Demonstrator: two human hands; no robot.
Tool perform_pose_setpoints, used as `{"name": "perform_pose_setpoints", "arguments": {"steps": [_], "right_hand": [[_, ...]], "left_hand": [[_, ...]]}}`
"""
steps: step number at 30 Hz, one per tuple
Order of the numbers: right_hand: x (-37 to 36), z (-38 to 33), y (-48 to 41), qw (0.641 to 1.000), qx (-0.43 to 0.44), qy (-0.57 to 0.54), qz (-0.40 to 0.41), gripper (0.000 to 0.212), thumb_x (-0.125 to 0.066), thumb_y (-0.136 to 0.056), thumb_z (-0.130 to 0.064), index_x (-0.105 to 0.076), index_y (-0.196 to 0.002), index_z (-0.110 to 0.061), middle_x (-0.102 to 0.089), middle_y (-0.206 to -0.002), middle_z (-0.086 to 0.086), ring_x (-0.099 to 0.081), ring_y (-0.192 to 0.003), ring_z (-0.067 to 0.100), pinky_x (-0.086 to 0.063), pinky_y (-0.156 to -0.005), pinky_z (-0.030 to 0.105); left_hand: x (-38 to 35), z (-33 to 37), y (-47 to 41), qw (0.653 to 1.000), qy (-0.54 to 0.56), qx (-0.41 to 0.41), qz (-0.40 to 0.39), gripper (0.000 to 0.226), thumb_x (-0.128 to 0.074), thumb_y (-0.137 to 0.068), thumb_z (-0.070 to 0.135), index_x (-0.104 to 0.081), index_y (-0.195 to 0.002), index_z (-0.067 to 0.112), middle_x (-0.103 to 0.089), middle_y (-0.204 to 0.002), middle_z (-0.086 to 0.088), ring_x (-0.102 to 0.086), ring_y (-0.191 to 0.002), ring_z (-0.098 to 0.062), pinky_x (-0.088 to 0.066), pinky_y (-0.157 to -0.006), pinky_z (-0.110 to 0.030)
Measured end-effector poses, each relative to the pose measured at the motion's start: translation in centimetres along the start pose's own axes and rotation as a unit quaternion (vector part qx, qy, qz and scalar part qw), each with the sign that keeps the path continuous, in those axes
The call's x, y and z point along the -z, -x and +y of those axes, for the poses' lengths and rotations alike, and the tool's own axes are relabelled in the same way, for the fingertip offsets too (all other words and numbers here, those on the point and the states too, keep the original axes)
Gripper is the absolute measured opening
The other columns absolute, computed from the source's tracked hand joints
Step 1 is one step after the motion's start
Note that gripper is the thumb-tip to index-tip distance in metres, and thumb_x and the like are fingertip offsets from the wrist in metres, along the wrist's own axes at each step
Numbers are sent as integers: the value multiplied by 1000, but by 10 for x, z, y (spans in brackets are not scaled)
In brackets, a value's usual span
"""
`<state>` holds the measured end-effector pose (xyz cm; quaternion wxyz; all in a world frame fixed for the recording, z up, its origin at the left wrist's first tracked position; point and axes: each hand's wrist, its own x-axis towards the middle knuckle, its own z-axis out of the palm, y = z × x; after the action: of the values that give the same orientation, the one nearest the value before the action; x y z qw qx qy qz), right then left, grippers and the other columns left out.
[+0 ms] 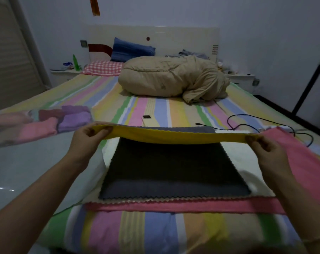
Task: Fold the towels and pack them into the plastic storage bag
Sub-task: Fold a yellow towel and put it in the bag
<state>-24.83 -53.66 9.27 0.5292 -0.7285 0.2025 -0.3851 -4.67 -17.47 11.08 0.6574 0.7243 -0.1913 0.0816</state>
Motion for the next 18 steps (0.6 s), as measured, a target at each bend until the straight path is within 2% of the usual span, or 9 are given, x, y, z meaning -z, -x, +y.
{"name": "perform_pose_setpoints", "arguments": {"steps": [2, 5, 7, 9, 11, 12, 14, 16, 18], "right_hand": [[6, -6, 8, 1000, 4, -6, 1, 21, -53, -96, -18, -62, -114, -12, -62, -92, -8, -56, -81, -6, -41, -72, 9], [13, -2, 24, 1000, 5, 9, 7, 15, -52, -96, -15, -62, -107, -14, -60, -84, -8, -53, -66, -11, -38, -59, 4], [13, 3, 34, 1000, -1, -2, -4, 11, -56, -93, -20, -66, -97, -20, -64, -79, -12, -55, -65, -9, -42, -58, 6], [9, 11, 39, 999, -17, -8, -26, 7, -66, -82, -36, -70, -84, -30, -68, -77, -16, -58, -72, -5, -46, -60, 9], [2, 22, 39, 998, -49, -3, -36, 7, -66, -85, -32, -68, -82, -27, -66, -83, -8, -58, -81, 5, -49, -69, 24], [-2, 27, 37, 997, -65, 5, -31, 7, -62, -89, -26, -66, -83, -25, -64, -87, -7, -56, -83, 9, -47, -72, 32], [-9, 36, 31, 996, -83, 29, -19, 8, -59, -92, -23, -64, -86, -22, -61, -89, -4, -54, -82, 12, -43, -71, 35], [-15, 44, 20, 994, -90, 59, -16, 9, -59, -93, -25, -64, -91, -17, -60, -90, -5, -53, -81, 13, -43, -66, 32], [-21, 54, 4, 992, -88, 89, -11, 13, -61, -92, -27, -65, -95, -15, -61, -92, -6, -55, -84, 17, -43, -67, 34]], "left_hand": [[5, 7, 9, 1000, 8, -7, 5, 20, -58, -90, 0, -64, -86, 18, -68, -64, 24, -62, -65, 10, -45, -61, -5], [13, 5, 28, 1000, -8, -6, 4, 16, -60, -87, 2, -65, -87, 17, -68, -64, 24, -63, -66, 10, -48, -64, -8], [18, -5, 37, 1000, -17, 0, 0, 22, -61, -86, -1, -66, -82, 19, -68, -62, 23, -63, -65, 10, -48, -64, -7], [18, -15, 41, 999, -37, 11, -18, 33, -62, -84, -4, -72, -71, 25, -69, -62, 21, -62, -63, 10, -47, -61, -4], [14, -30, 38, 997, -64, 27, -38, 37, -64, -84, -1, -76, -64, 28, -70, -64, 18, -63, -63, 8, -47, -60, -5], [13, -36, 35, 995, -79, 33, -42, 34, -66, -85, 3, -76, -65, 28, -70, -64, 17, -63, -63, 7, -48, -60, -7], [9, -50, 25, 990, -133, 31, -32, 18, -68, -87, 27, -74, -71, 22, -70, -64, 8, -63, -64, -2, -53, -63, -22], [3, -61, 13, 971, -240, -2, -24, 41, -55, -79, 54, -71, -74, 16, -69, -67, -4, -64, -68, -21, -51, -65, -39], [-8, -67, -4, 944, -325, -57, -9, 41, -49, -79, 49, -70, -80, 14, -69, -71, -9, -63, -71, -30, -49, -64, -41]]}}
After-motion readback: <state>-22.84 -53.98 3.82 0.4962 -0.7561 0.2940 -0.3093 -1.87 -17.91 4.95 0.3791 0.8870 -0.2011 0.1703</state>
